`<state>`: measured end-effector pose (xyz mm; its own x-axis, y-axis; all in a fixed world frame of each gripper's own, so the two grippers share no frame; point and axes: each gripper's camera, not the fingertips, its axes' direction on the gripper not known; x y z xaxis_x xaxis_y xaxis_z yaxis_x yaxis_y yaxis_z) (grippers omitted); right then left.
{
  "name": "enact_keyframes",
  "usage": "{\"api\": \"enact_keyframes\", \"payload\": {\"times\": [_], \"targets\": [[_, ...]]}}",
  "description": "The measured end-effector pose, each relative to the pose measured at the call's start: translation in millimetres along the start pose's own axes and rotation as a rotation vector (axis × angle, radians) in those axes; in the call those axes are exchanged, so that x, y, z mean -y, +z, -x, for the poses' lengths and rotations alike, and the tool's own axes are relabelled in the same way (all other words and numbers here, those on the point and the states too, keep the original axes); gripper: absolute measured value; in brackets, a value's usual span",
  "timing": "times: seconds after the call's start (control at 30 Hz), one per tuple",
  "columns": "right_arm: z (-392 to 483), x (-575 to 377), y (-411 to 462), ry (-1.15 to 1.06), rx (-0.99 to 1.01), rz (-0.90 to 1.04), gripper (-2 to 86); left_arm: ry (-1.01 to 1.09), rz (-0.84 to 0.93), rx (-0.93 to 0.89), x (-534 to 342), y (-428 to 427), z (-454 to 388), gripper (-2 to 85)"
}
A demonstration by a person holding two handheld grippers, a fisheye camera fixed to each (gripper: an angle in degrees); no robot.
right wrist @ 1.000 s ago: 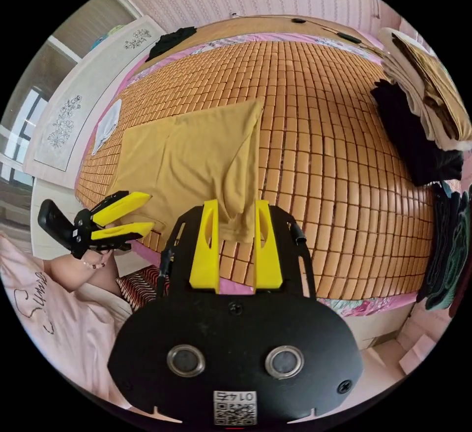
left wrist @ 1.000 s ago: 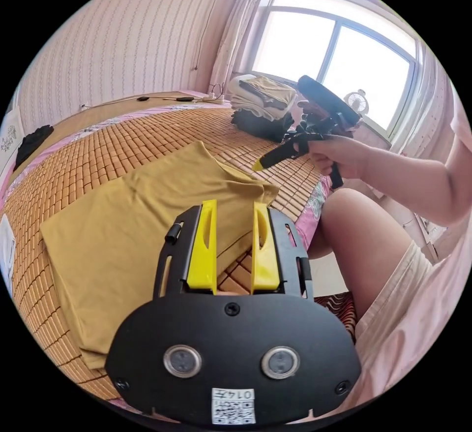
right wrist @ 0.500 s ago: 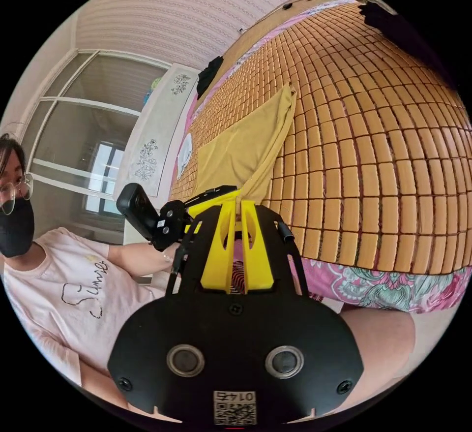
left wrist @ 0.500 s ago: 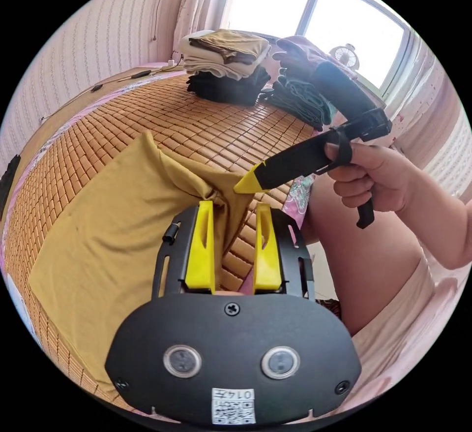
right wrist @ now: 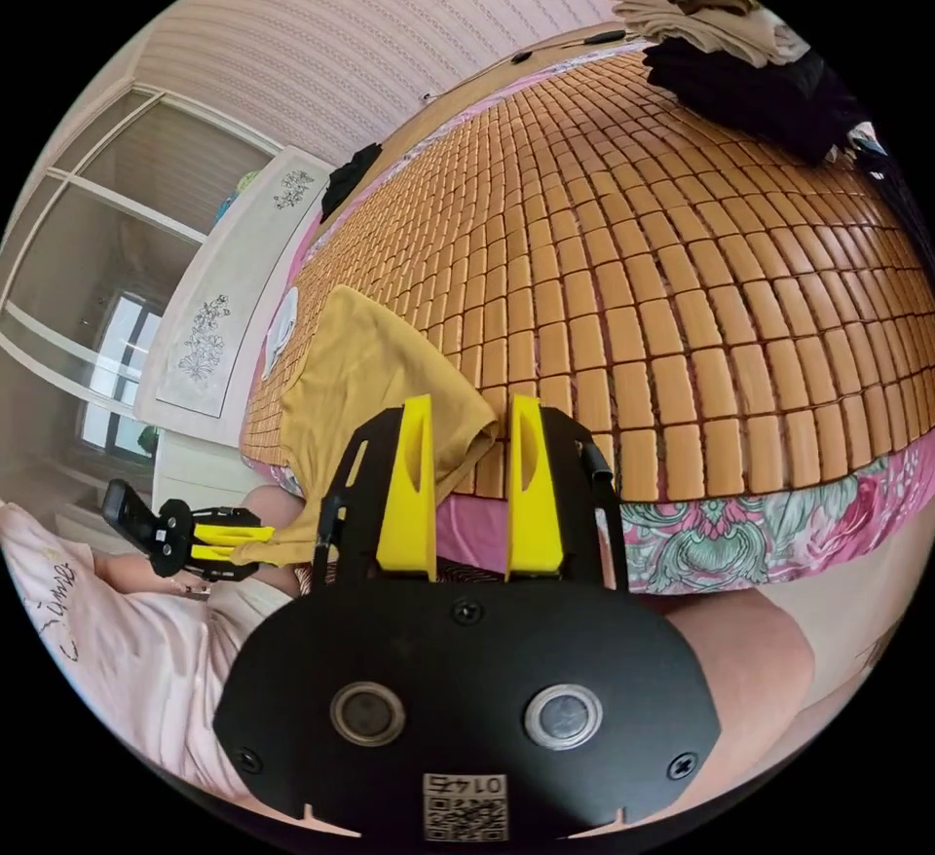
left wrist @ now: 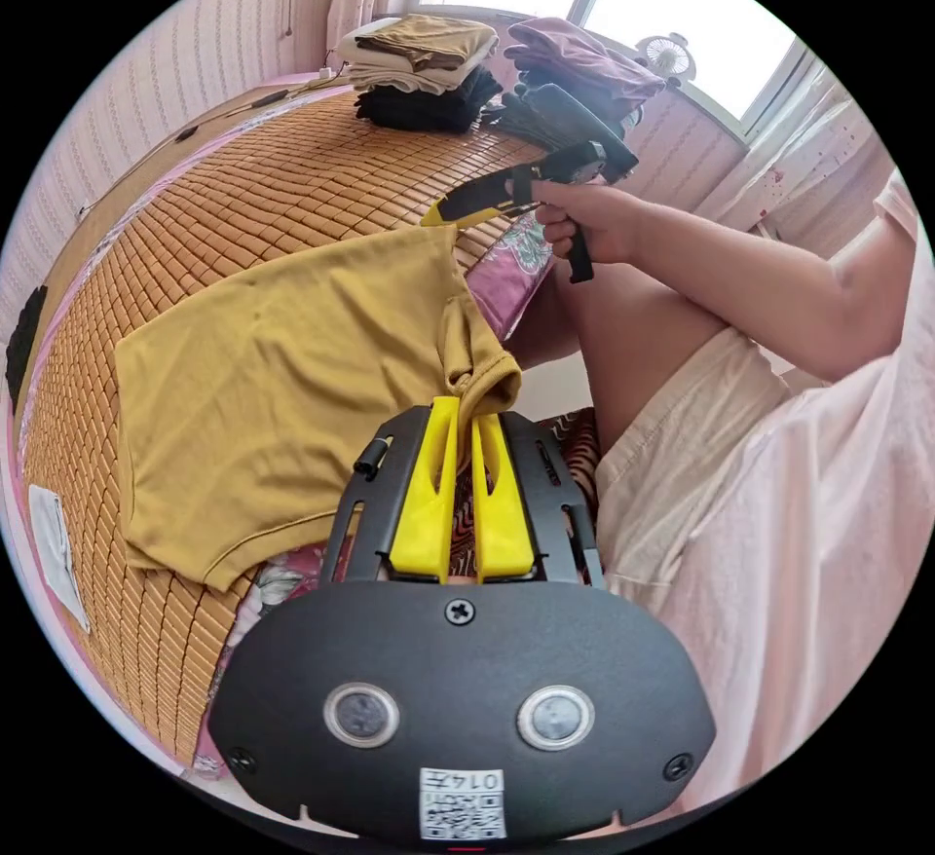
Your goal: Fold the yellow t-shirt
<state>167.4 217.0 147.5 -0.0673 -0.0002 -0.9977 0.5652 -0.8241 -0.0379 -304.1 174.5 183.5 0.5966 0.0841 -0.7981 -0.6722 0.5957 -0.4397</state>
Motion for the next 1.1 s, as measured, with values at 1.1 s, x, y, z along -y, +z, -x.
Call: {"api": "enact_keyframes", "payload": {"times": [1.1], "targets": [[116.7,163.2,52.1,-0.183,-0.239,0.24,2.3,-0.682,-0.334,-0.091,-33.8,-62.1,147.0,1.2]]}}
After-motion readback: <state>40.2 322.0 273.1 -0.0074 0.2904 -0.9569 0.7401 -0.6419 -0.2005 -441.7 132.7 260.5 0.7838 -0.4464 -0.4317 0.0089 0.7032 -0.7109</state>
